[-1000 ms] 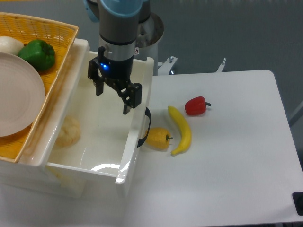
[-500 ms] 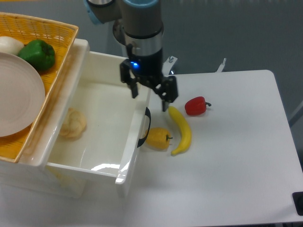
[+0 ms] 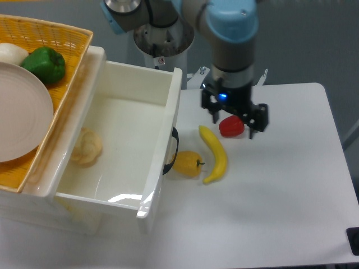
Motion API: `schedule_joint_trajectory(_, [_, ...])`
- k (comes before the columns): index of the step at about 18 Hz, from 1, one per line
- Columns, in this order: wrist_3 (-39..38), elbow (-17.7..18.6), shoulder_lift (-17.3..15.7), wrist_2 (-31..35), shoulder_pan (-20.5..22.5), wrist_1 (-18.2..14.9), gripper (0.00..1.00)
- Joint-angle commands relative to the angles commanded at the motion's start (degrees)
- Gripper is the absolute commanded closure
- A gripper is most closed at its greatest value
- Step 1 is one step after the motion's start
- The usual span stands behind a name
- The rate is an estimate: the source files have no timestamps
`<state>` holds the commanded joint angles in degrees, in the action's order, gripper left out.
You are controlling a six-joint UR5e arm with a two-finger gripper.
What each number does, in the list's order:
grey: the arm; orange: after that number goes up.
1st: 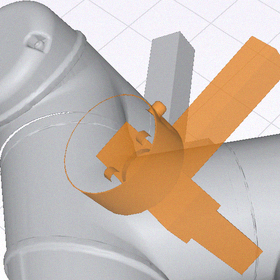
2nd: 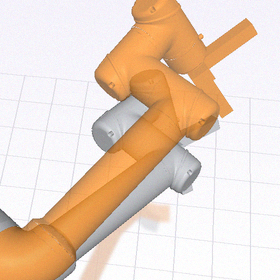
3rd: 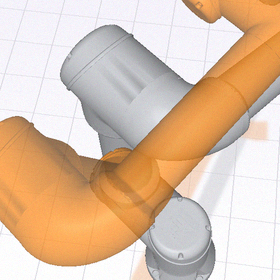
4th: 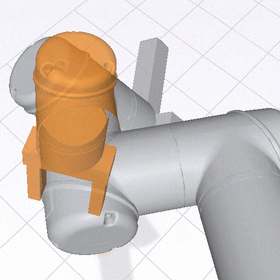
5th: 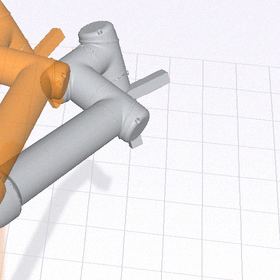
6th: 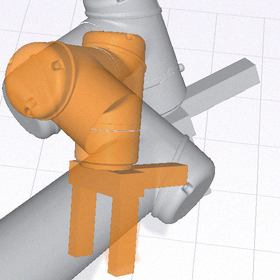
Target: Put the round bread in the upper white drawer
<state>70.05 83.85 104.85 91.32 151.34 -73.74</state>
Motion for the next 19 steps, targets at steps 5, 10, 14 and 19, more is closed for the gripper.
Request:
schedule_joint_trajectory(5, [5.1, 0.0, 4.2, -0.3, 3.9, 1.8, 0.00])
schedule_joint_trajectory(10, [7.3, 0.0, 9.3, -0.3, 5.5, 6.1, 0.00])
schedule_joint_trajectory(14, [7.3, -0.4, 11.7, -0.3, 5.9, 8.0, 0.00])
schedule_joint_trajectory(19, [7.4, -1.2, 12.8, -0.3, 6.8, 8.2, 0.00])
